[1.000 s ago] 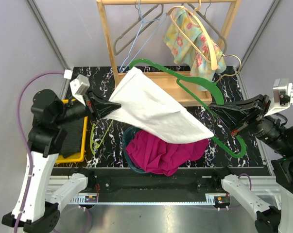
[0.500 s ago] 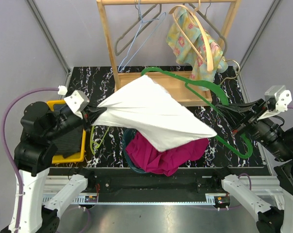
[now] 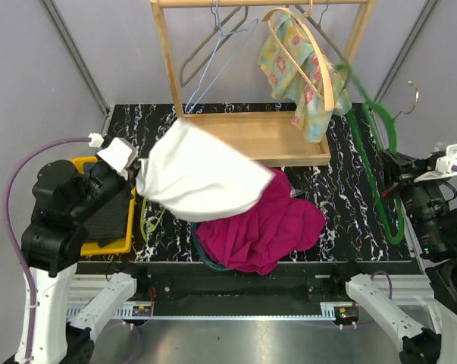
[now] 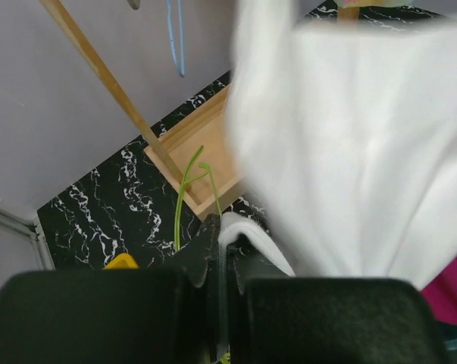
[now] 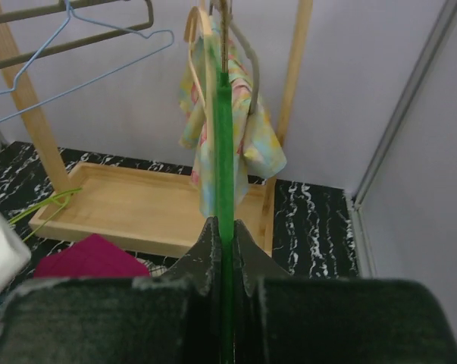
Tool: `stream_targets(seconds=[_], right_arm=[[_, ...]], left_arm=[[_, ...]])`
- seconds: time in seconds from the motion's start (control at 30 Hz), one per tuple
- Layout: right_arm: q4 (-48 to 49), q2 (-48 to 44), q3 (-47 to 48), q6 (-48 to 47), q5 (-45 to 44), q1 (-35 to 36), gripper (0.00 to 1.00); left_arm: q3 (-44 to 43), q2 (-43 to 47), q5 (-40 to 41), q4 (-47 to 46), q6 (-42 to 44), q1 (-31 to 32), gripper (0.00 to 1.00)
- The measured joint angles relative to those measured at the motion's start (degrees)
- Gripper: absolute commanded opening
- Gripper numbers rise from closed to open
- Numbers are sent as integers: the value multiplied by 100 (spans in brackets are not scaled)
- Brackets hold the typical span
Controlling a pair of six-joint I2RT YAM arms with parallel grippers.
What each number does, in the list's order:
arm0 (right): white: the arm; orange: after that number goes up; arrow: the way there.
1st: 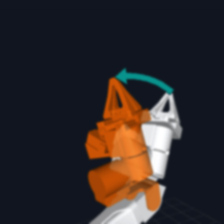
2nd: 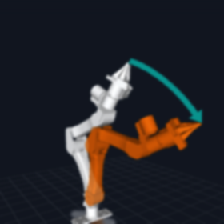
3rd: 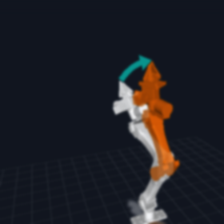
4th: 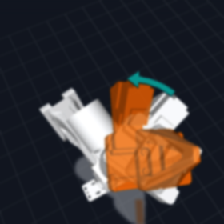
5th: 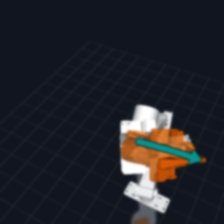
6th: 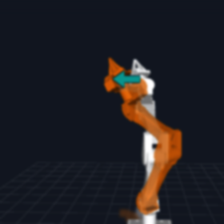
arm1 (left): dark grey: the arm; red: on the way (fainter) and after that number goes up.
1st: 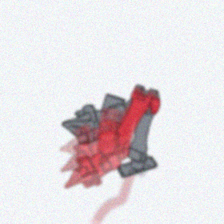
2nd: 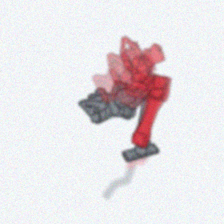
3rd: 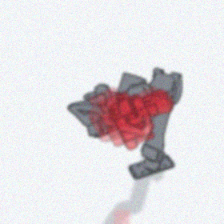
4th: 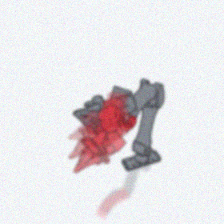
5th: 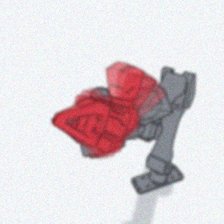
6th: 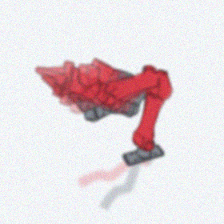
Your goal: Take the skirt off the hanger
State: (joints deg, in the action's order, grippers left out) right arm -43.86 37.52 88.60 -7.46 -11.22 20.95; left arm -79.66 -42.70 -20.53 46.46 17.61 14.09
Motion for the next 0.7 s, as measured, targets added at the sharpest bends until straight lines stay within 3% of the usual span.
stream_targets(seconds=[0.13, 0.3, 0.7], right_arm=[[186, -11, 105, -162, -551, 20, 0], [328, -9, 144, -59, -564, 15, 0], [669, -15, -236, 750, 81, 15, 0]], left_arm=[[-55, -55, -81, 223, -11, -11, 0], [-466, -492, -1023, 358, -627, -22, 0], [-3093, -2214, -2793, -1023, -3023, 291, 0]])
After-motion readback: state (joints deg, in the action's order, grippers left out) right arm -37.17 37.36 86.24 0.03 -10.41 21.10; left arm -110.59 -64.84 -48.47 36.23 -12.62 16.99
